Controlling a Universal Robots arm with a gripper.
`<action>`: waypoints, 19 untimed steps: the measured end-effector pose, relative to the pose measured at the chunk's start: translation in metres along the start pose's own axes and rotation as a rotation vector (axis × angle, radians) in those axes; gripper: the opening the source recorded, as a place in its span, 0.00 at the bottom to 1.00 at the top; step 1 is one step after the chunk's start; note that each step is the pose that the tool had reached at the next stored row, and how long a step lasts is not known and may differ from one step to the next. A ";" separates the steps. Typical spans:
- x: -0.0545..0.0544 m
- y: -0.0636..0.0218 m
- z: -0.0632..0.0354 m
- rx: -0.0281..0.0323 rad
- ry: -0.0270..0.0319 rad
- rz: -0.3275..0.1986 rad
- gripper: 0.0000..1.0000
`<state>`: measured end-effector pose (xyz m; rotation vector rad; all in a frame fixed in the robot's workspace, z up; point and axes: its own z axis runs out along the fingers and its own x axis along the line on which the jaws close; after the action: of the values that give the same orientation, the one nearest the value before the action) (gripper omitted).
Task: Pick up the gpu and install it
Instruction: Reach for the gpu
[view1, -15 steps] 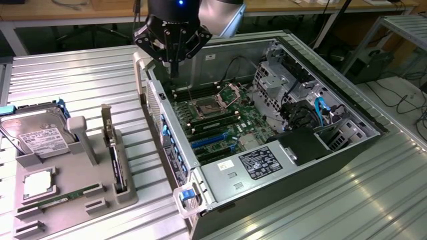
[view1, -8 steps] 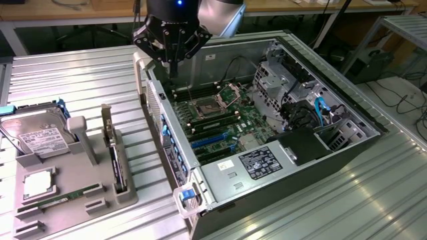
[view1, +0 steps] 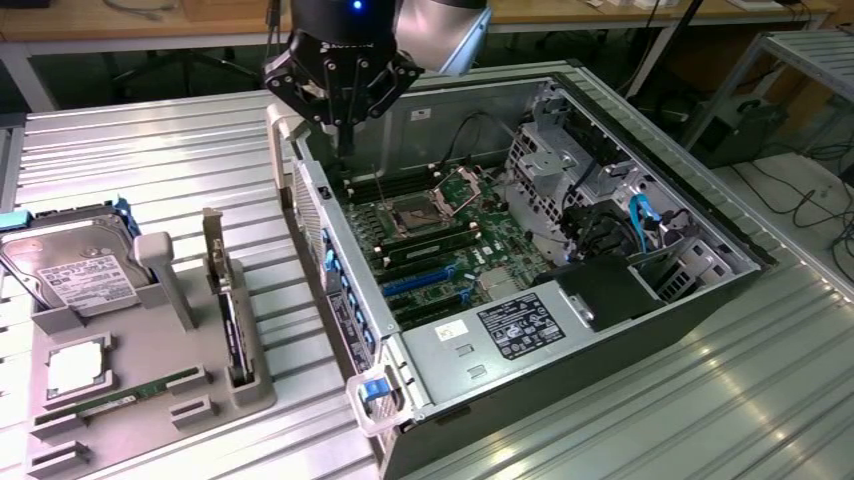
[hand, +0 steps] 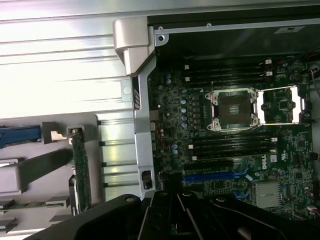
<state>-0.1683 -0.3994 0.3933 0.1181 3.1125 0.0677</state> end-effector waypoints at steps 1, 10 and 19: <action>0.000 0.0000 0.0000 0.0000 0.0000 0.000 0.11; 0.002 -0.0002 -0.0001 0.0001 0.0000 0.000 0.11; 0.004 -0.0005 -0.0001 0.0000 0.0000 0.000 0.11</action>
<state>-0.1725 -0.3996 0.3933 0.1180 3.1125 0.0677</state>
